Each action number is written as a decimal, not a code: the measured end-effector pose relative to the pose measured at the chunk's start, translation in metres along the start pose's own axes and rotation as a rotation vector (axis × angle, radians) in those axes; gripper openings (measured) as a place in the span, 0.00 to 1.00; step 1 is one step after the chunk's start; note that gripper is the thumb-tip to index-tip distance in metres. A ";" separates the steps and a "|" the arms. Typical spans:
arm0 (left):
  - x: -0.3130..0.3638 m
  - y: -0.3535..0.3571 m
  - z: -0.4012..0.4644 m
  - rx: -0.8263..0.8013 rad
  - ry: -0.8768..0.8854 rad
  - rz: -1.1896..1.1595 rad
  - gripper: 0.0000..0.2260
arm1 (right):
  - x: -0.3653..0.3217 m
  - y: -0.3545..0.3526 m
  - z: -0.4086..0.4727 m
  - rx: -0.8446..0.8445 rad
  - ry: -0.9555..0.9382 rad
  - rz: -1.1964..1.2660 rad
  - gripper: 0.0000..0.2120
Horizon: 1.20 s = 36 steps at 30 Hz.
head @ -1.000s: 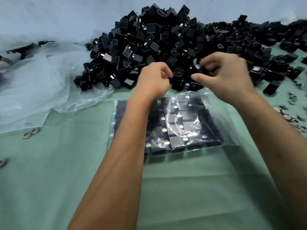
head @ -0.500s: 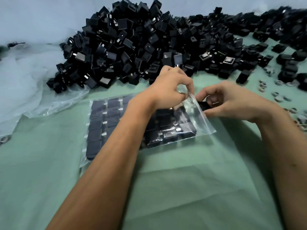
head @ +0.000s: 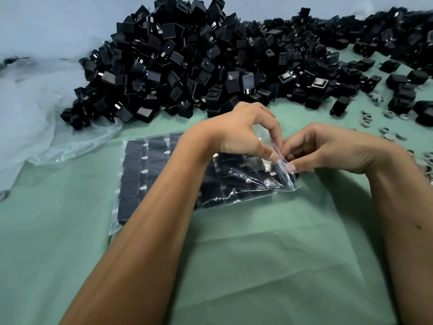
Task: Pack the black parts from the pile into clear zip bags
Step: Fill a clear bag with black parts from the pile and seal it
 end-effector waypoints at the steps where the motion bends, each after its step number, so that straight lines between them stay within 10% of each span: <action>1: 0.001 0.000 0.000 0.006 0.004 0.001 0.08 | 0.001 0.000 0.000 -0.005 0.004 -0.002 0.10; 36: -0.001 -0.009 0.005 0.062 0.073 -0.031 0.05 | -0.001 0.004 0.010 0.049 -0.035 0.033 0.14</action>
Point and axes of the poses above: each hand's wrist, its own z-axis towards the middle knuckle, its own y-axis out of the palm, x = y × z, the point moved 9 cm from there along z, towards the middle knuckle, and after that the axes turned 8 degrees about -z, right-handed, at the moved point
